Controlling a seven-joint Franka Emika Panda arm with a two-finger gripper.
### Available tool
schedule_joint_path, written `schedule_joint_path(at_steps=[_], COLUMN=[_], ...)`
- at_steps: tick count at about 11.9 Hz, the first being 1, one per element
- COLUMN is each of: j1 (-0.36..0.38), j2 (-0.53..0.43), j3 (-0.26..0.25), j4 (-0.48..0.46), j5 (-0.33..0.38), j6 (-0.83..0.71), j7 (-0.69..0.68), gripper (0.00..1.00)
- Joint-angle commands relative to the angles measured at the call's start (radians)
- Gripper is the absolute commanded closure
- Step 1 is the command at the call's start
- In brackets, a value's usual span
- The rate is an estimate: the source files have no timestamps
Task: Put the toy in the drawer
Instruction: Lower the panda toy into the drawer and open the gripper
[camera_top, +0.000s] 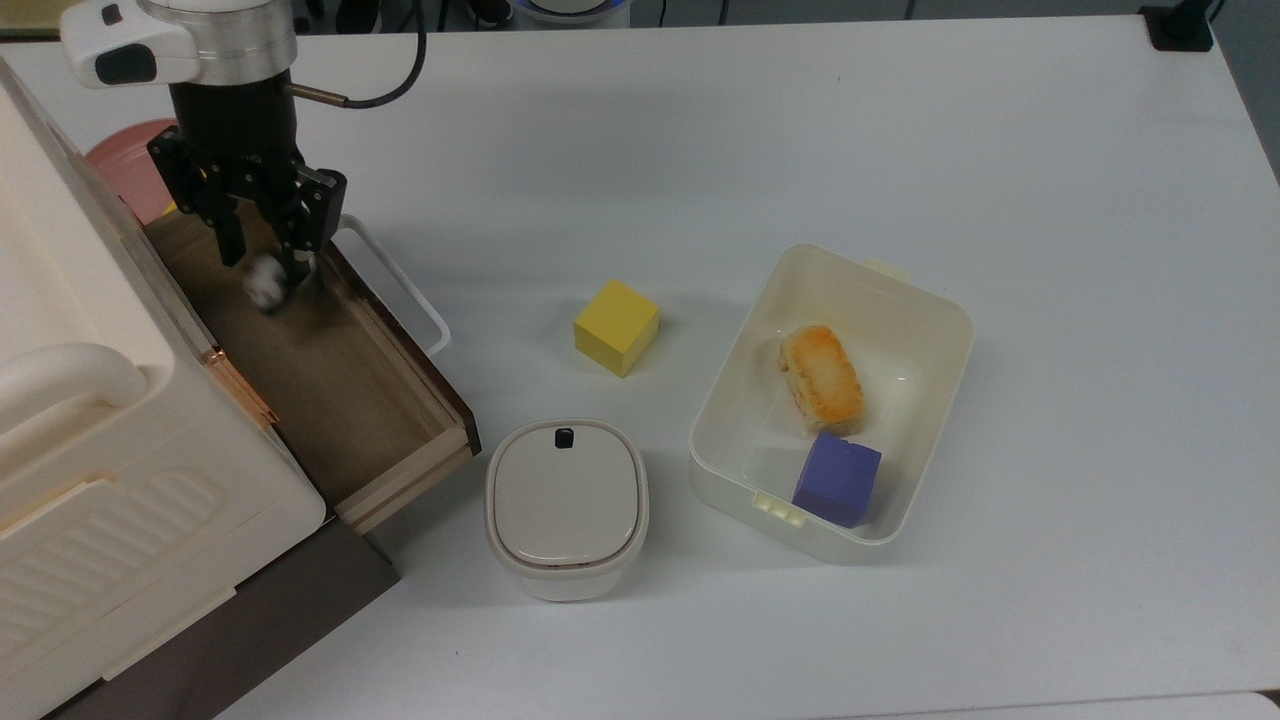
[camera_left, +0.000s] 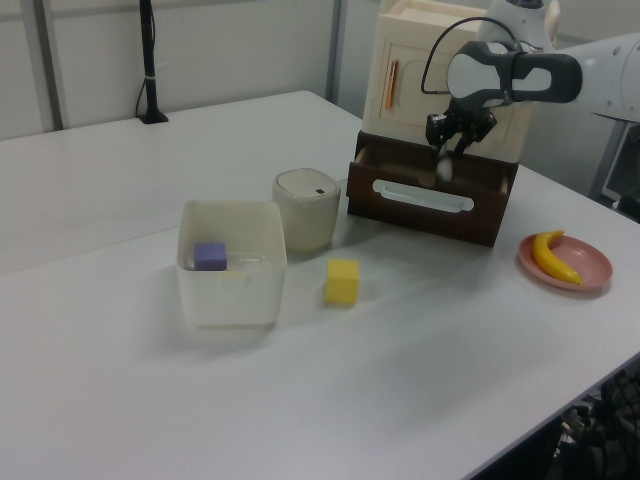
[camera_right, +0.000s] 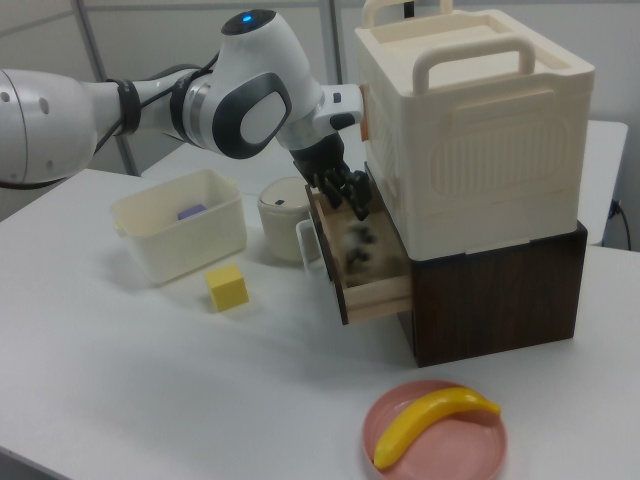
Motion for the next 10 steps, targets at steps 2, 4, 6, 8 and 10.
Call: schedule_joint_path(at_steps=[2,4,6,8,10], j1=[0.006,0.006,0.020,0.055,0.094], j2=[-0.010,-0.013,-0.031,-0.091,-0.142], j3=[-0.008,-0.008,0.005,0.046,0.060], j4=[-0.009,-0.009,0.000,0.004,0.004], j5=[0.018,0.018,0.020,0.039,0.056], j6=[-0.004,-0.012,-0.131,-0.283,-0.376], j7=[-0.011,-0.011,-0.012,-0.011,-0.009], gripper=[0.00,0.00,0.00,0.00,0.00])
